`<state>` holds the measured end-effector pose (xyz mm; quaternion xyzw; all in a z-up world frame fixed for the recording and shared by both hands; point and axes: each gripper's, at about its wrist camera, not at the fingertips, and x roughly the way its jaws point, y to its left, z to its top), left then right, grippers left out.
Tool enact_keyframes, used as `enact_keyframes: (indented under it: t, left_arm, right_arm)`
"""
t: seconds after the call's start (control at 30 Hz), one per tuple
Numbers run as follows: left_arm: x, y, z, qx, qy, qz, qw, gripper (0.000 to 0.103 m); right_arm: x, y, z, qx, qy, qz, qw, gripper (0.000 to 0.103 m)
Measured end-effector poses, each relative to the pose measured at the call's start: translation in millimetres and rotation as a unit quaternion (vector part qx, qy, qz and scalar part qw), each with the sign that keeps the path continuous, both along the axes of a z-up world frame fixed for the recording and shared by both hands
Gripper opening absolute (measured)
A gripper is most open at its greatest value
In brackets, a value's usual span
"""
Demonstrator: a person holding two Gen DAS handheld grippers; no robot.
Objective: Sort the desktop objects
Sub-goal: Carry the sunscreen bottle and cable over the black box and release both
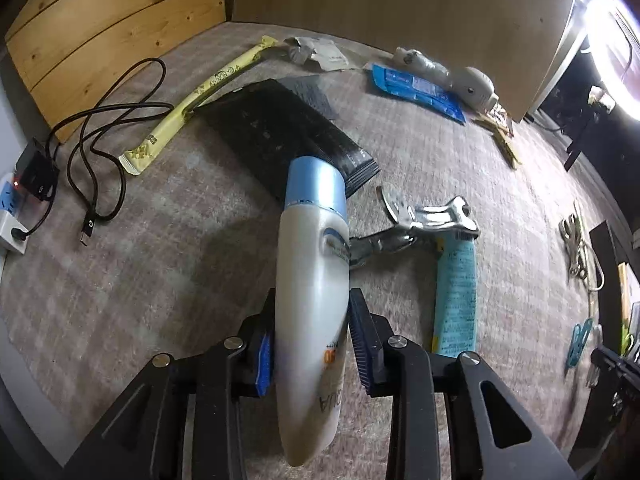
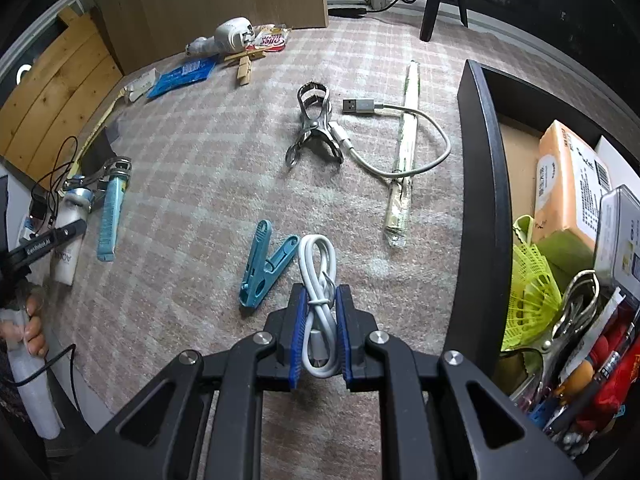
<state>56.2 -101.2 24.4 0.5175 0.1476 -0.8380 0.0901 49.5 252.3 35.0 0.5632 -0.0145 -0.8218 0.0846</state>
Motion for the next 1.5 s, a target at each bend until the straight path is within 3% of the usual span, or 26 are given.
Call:
enact_keyframes:
  t: [0.57,0.7,0.9,1.03,1.23,1.4,1.5]
  left_arm:
    - [37,-2,62,0.000,0.057,0.019,0.9982,0.026]
    - [42,20,86,0.000,0.078,-0.009,0.9969,0.026]
    - [32,84,103,0.011,0.094,-0.084,0.9920,0.027]
    - [21,142,107,0.024,0.098,-0.148,0.9838,0.027]
    - [14,242,115,0.041,0.105,-0.249,0.9620,0.027]
    - [13,314,115,0.057,0.102,-0.312,0.9428,0.027]
    - [14,342,112,0.063,0.096,-0.334,0.9355,0.027]
  right_arm:
    - [1,11,43,-0.031,0.041,-0.008,0.999,0.015]
    - [7,20,56,-0.035,0.055,-0.015,0.998,0.015]
    - [20,49,73,-0.033,0.075,-0.044,0.996,0.015]
    - [36,84,83,-0.029,0.087,-0.082,0.992,0.015]
    - [66,149,98,-0.018,0.102,-0.150,0.983,0.015]
    - [89,199,99,-0.011,0.102,-0.201,0.974,0.015]
    - [101,222,96,-0.004,0.100,-0.225,0.969,0.015]
